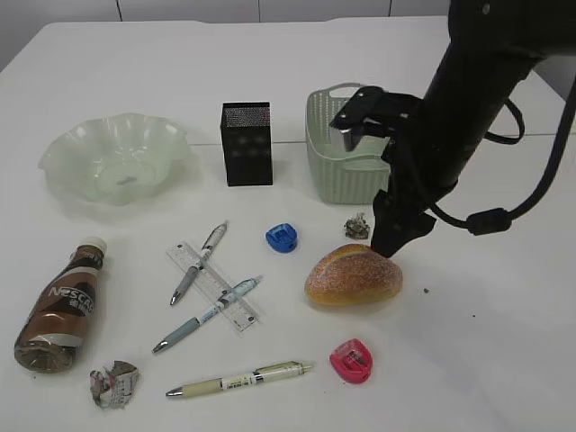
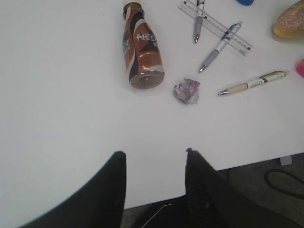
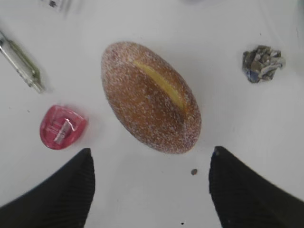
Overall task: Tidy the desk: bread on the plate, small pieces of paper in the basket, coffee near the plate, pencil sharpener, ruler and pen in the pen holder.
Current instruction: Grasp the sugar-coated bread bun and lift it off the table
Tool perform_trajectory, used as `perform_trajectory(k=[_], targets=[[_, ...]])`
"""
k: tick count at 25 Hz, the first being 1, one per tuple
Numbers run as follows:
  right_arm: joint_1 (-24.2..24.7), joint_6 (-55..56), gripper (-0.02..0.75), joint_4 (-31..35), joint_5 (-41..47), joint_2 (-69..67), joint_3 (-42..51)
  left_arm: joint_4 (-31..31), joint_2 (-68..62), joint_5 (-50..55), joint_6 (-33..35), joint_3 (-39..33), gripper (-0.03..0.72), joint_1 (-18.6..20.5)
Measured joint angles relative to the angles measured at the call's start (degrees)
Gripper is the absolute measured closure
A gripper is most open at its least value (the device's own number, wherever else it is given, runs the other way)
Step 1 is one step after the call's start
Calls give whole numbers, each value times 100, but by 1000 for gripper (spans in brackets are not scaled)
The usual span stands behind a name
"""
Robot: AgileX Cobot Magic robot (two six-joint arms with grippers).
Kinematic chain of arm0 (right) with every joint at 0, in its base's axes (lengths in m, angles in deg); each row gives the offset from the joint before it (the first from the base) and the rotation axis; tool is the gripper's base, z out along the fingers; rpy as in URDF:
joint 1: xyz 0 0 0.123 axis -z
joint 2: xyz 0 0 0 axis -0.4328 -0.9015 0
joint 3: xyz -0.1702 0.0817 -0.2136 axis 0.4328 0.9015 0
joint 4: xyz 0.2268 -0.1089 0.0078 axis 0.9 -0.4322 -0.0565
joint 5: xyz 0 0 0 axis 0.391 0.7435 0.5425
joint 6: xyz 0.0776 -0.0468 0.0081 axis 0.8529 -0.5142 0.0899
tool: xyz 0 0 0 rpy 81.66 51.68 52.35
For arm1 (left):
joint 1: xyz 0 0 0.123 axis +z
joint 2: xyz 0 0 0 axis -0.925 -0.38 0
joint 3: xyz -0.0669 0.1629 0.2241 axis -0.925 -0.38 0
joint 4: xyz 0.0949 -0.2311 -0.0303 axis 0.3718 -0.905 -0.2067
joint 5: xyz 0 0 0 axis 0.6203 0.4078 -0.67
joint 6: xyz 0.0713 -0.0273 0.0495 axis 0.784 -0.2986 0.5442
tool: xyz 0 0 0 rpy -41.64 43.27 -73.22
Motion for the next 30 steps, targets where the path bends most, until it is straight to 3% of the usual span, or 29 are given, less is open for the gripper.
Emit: perform_trajectory(k=[21, 30], targets=[[-35, -115, 186, -216, -442, -353, 34, 262, 0, 0, 0, 0, 381, 0], [-37, -120, 94, -57, -686, -356, 116, 262, 0, 0, 0, 0, 381, 0]])
